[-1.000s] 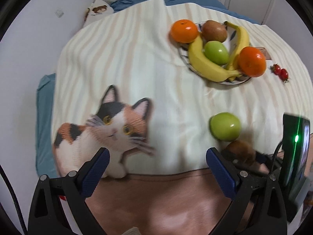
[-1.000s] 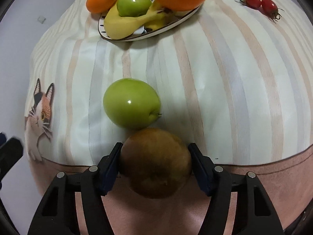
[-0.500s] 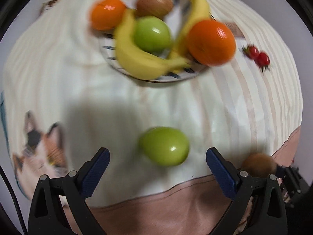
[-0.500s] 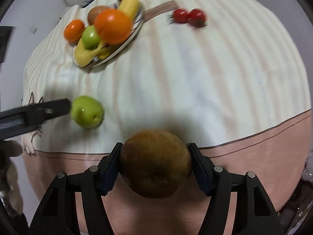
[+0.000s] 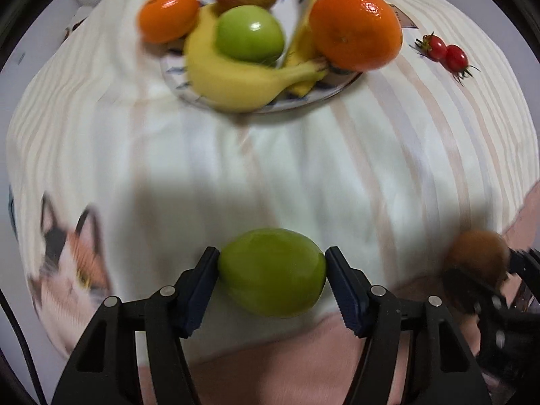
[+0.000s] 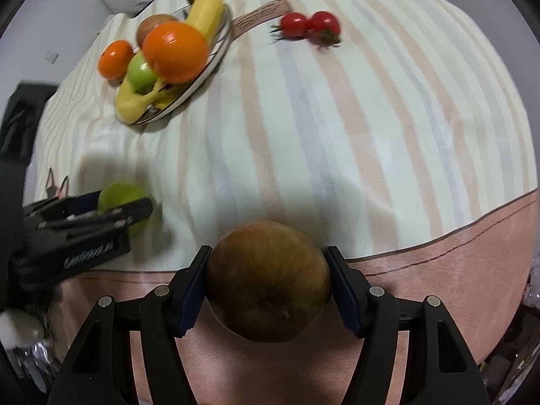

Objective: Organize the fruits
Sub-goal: 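Carry the green apple and brown fruit to the plate and lower them on, then open both tools and withdraw them from the plate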

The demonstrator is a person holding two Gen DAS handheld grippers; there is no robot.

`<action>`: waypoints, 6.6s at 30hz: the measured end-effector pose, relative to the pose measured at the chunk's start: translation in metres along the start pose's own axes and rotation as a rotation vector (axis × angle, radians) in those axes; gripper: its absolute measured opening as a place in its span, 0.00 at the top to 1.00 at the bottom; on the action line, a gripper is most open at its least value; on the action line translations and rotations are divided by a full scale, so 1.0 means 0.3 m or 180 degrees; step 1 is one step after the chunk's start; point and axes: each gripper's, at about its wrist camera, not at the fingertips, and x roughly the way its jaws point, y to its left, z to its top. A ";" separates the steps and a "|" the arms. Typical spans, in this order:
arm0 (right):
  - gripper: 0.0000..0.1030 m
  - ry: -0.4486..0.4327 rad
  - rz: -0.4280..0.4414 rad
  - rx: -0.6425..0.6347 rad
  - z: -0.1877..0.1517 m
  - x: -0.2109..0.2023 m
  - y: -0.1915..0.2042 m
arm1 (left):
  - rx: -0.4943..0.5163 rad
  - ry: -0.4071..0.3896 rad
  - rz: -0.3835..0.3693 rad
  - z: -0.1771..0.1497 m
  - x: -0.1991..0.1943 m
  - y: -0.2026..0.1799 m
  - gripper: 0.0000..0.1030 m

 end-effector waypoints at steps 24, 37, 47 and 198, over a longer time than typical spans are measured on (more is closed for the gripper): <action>0.33 0.0670 0.0233 -0.0578 -0.094 0.201 0.211 | -0.0496 0.0345 -0.0199 -0.263 0.094 0.153 0.40; 0.34 0.0428 0.0328 -0.0559 -0.048 0.070 0.215 | -0.0531 -0.0161 -0.0281 -0.170 -0.179 0.117 0.41; 0.33 -0.0105 0.0615 -0.0391 0.275 -0.192 0.155 | -0.0532 -0.0809 -0.0273 0.120 -0.398 0.181 0.41; 0.03 -0.0997 -0.0360 -0.0610 0.466 -0.474 0.272 | -0.0688 -0.1256 -0.0009 0.174 -0.532 0.195 0.06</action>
